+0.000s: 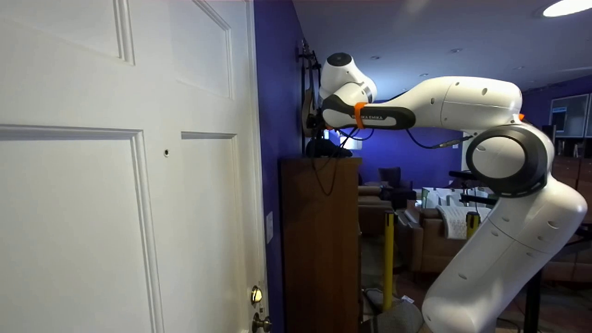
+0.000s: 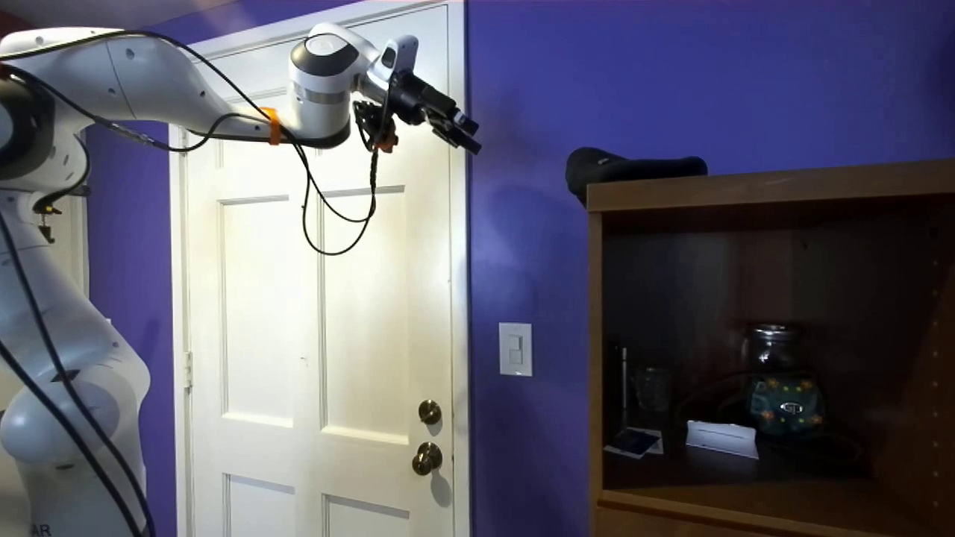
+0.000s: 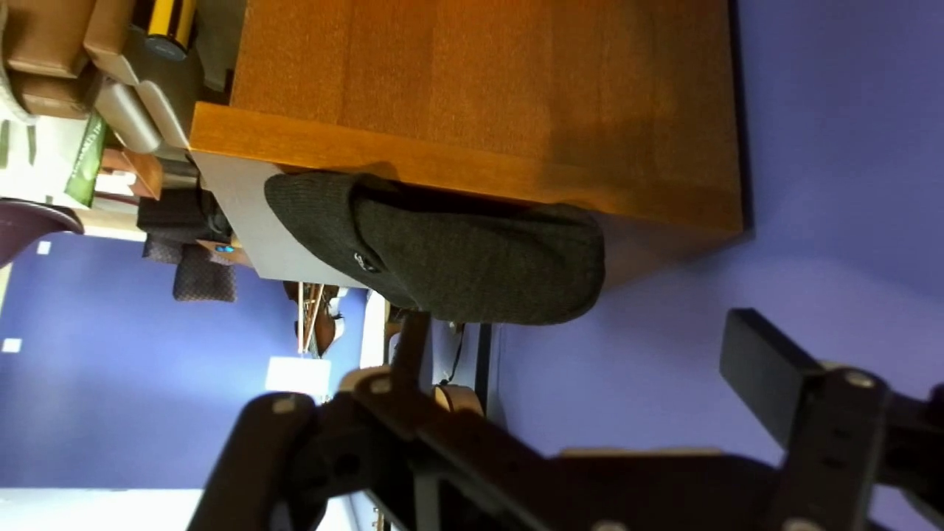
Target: Move the beanie from the hook on the door to the top of the shelf
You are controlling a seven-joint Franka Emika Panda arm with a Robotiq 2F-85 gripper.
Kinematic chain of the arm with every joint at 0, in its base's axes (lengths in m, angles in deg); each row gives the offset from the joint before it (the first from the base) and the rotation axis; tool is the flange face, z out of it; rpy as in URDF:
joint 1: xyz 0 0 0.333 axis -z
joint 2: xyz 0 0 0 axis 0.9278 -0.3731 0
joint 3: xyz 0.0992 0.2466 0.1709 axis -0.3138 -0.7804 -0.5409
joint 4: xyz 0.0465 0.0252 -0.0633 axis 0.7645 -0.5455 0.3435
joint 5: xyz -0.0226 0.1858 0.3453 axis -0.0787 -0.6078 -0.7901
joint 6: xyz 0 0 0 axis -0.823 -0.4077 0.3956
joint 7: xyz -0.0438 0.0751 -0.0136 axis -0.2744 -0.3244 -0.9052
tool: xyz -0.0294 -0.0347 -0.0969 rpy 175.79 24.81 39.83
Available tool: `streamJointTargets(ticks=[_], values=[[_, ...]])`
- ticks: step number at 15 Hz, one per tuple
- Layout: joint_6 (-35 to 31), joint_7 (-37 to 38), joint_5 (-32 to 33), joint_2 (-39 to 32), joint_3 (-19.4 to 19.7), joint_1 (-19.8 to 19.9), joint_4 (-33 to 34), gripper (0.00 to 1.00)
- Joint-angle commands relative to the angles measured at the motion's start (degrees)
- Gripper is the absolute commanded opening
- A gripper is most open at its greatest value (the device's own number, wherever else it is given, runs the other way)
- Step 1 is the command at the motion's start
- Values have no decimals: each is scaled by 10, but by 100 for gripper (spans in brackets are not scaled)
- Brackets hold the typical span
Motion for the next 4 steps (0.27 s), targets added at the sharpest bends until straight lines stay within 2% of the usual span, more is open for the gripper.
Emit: streamJointTargets(ticks=[1,4], values=[[4,2,5,-1,7,-11,3,100],[4,2,5,-4,9,-11,3,100]])
